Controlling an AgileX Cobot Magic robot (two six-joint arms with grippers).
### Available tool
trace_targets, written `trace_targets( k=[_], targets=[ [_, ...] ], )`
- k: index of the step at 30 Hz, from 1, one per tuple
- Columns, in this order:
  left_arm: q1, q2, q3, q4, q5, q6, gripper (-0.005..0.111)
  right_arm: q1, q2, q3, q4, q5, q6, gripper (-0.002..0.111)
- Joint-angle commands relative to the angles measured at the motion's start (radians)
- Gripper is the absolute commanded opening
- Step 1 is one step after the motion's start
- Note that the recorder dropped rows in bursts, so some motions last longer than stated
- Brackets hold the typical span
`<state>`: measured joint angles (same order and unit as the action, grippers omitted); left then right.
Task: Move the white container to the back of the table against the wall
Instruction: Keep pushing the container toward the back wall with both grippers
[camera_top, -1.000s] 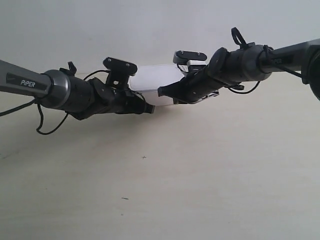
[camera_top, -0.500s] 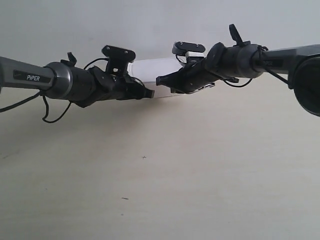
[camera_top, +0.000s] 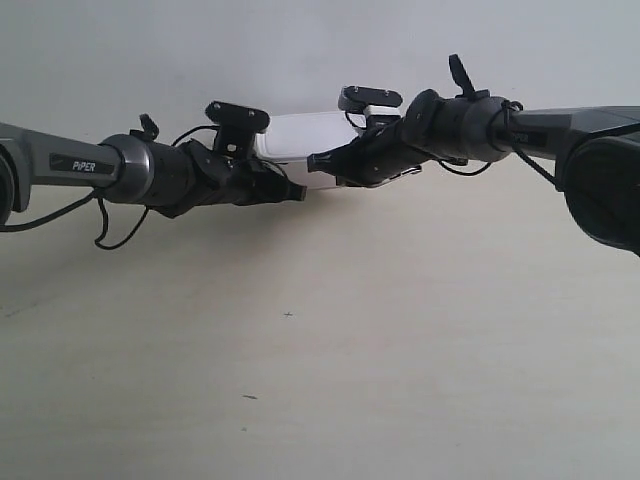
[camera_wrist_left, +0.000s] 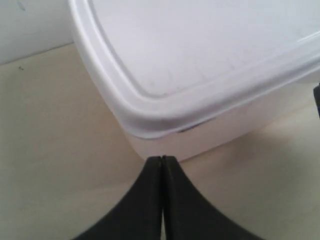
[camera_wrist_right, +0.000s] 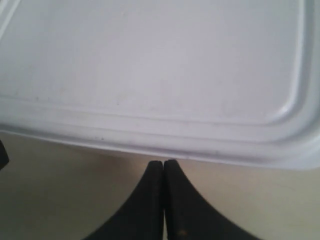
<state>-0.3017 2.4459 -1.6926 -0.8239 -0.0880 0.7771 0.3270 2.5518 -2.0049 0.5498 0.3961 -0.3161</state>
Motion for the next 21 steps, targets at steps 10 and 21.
trace_targets(
  k=[10, 21],
  targets=[
    [0.002, -0.002, -0.017, 0.001, 0.009, 0.007, 0.000, -0.004, 0.002, -0.014, -0.042, 0.030, 0.004, 0.000],
    [0.030, -0.002, -0.017, 0.003, 0.028, 0.021, 0.000, -0.041, 0.002, -0.014, -0.067, 0.080, 0.004, 0.000]
  ],
)
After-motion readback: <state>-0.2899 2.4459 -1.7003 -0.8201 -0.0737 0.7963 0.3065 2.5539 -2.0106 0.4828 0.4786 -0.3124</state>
